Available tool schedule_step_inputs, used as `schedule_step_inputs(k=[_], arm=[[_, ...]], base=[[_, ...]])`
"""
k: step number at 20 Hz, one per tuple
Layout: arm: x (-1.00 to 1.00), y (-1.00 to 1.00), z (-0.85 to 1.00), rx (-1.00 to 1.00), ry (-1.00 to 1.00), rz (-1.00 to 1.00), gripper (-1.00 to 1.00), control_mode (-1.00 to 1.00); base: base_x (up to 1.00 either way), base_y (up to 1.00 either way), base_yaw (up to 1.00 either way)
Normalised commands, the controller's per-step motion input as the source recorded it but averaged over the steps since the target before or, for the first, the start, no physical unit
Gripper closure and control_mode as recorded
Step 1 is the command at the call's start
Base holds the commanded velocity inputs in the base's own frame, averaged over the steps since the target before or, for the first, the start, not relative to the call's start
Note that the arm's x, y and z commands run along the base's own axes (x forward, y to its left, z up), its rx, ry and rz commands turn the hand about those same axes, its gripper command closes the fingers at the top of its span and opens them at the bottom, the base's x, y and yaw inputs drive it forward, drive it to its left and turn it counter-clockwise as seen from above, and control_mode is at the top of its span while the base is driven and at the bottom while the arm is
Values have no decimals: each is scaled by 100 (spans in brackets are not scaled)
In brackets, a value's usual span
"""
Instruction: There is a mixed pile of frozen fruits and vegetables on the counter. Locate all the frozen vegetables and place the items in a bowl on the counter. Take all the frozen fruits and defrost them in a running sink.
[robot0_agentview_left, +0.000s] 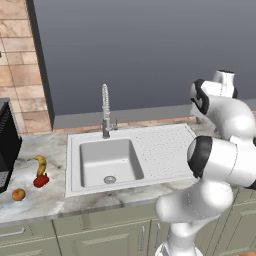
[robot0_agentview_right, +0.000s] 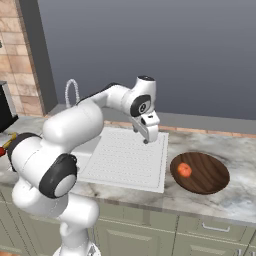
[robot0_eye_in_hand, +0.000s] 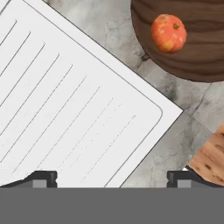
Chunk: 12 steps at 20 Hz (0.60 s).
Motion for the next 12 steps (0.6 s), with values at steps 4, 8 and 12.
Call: schedule_step_inputs(k=[4, 8, 12], arm=[[-25, 65, 21, 0, 0, 12, -100, -100], [-26, 65, 18, 0, 0, 15, -100, -100], [-24, 64, 15, 0, 0, 15, -100, -100]], base=[[0, 0, 0], [0, 0, 0], [0, 0, 0]])
